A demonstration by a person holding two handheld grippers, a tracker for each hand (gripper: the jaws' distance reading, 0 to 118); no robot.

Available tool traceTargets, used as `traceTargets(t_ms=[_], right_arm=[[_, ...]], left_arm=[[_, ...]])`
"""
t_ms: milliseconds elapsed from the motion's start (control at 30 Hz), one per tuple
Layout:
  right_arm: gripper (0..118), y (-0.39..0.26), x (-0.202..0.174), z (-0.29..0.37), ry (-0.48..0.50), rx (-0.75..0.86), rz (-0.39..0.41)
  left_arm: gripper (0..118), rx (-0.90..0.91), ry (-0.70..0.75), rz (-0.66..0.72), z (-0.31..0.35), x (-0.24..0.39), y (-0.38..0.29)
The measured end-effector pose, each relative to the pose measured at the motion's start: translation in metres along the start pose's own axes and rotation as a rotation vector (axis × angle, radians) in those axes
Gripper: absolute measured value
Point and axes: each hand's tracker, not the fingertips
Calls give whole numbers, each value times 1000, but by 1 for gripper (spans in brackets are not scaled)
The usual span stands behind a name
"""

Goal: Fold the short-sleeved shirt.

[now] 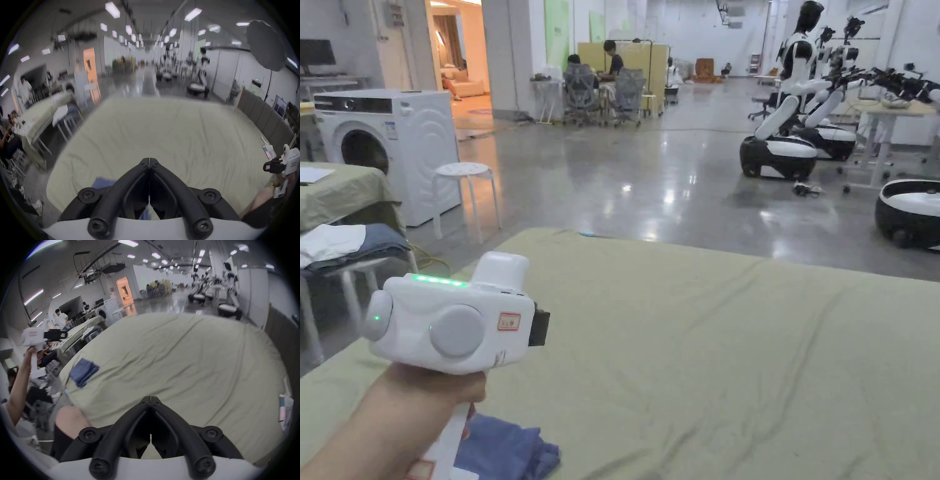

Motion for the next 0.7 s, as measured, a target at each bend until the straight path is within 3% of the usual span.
traceTargets(t_ms=[67,333,500,600,700], right_arm=[[0,7,0,18,-105,85,55],[0,15,0,70,-276,387,60],[0,4,-7,72,-374,472,58],[0,-9,-12,58,-502,508,132],[0,-14,-10,46,-507,502,109]], left_arm=[[0,109,9,-25,24,47,2],[0,334,-37,31,67,171,-17],[0,462,82,136,87,201,-37],[0,448,51,113,82,213,-41],[0,438,26,76,79,223,-45]])
